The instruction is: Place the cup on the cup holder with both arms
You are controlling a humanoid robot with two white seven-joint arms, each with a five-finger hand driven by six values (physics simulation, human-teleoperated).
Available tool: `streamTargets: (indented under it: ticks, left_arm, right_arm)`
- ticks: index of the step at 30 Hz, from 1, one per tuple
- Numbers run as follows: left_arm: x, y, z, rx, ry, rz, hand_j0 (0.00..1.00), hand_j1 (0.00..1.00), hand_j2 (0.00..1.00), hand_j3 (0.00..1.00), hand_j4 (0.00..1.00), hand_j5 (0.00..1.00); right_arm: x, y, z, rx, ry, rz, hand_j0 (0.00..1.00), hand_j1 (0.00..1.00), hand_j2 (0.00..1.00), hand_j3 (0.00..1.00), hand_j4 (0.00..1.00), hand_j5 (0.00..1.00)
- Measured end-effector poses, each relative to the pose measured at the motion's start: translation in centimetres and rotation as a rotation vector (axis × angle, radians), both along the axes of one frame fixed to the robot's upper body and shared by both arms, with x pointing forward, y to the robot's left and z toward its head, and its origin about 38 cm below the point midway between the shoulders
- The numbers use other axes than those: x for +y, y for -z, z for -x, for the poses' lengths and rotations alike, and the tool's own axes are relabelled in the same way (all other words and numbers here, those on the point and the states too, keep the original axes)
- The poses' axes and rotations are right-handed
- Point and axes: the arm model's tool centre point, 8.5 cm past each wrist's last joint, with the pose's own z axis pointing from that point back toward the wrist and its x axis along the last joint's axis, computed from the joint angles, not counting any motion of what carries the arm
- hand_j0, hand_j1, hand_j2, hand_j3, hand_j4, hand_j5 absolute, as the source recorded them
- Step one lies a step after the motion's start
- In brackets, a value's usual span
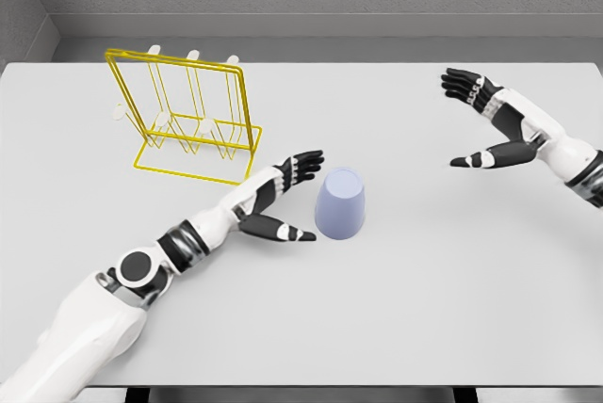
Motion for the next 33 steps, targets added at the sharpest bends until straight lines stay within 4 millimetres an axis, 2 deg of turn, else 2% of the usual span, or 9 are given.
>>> streamTargets:
  ticks: [5, 6, 9, 12, 16, 19, 22, 25, 33]
  left_arm:
    - [-0.8, -0.5, -0.4, -0.018, 0.008, 0.004, 1.00, 1.00, 1.00, 1.00, 1.00, 1.00]
    - [-0.9, -0.5, -0.4, -0.018, 0.009, 0.005, 1.00, 1.00, 1.00, 1.00, 1.00, 1.00]
    - [-1.2, -0.5, -0.3, -0.016, 0.011, 0.010, 1.00, 1.00, 1.00, 1.00, 1.00, 1.00]
    - [-1.7, -0.4, -0.2, -0.013, 0.015, 0.019, 1.00, 1.00, 1.00, 1.00, 1.00, 1.00]
    - [-1.9, -0.4, -0.2, -0.011, 0.017, 0.022, 1.00, 1.00, 1.00, 1.00, 1.00, 1.00]
    - [-2.1, -0.3, 0.0, -0.009, 0.023, 0.021, 1.00, 1.00, 1.00, 1.00, 1.00, 1.00]
    - [-2.3, -0.2, 0.1, -0.008, 0.031, 0.020, 1.00, 1.00, 1.00, 1.00, 1.00, 1.00]
    - [-2.5, -0.2, 0.1, -0.009, 0.034, 0.020, 1.00, 1.00, 1.00, 1.00, 1.00, 1.00]
    - [-2.9, -0.3, 0.1, -0.009, 0.039, 0.028, 1.00, 1.00, 1.00, 1.00, 1.00, 1.00]
  right_arm:
    - [-0.8, -1.5, -0.3, -0.041, -0.020, 0.135, 1.00, 1.00, 1.00, 1.00, 1.00, 1.00]
    - [-0.8, -2.6, -0.9, -0.074, -0.030, 0.190, 1.00, 1.00, 1.00, 1.00, 1.00, 1.00]
    - [-0.6, -2.9, -1.2, -0.125, -0.055, 0.390, 1.00, 1.00, 1.00, 1.00, 1.00, 1.00]
    - [-0.6, -4.0, -1.8, -0.186, -0.056, 0.521, 1.00, 1.00, 1.00, 1.00, 1.00, 1.00]
    - [0.1, -5.6, -2.3, -0.253, -0.071, 0.607, 1.00, 1.00, 1.00, 1.00, 1.00, 1.00]
    - [-0.4, -7.3, -2.7, -0.293, -0.062, 0.659, 1.00, 1.00, 1.00, 1.00, 1.00, 1.00]
    - [-0.9, -7.3, -2.6, -0.295, -0.064, 0.702, 1.00, 1.00, 1.00, 1.00, 1.00, 1.00]
    - [-1.0, -8.2, -2.9, -0.313, -0.058, 0.717, 1.00, 1.00, 1.00, 1.00, 1.00, 1.00]
    - [-0.4, -7.1, -2.7, -0.295, -0.086, 0.731, 1.00, 1.00, 1.00, 1.00, 1.00, 1.00]
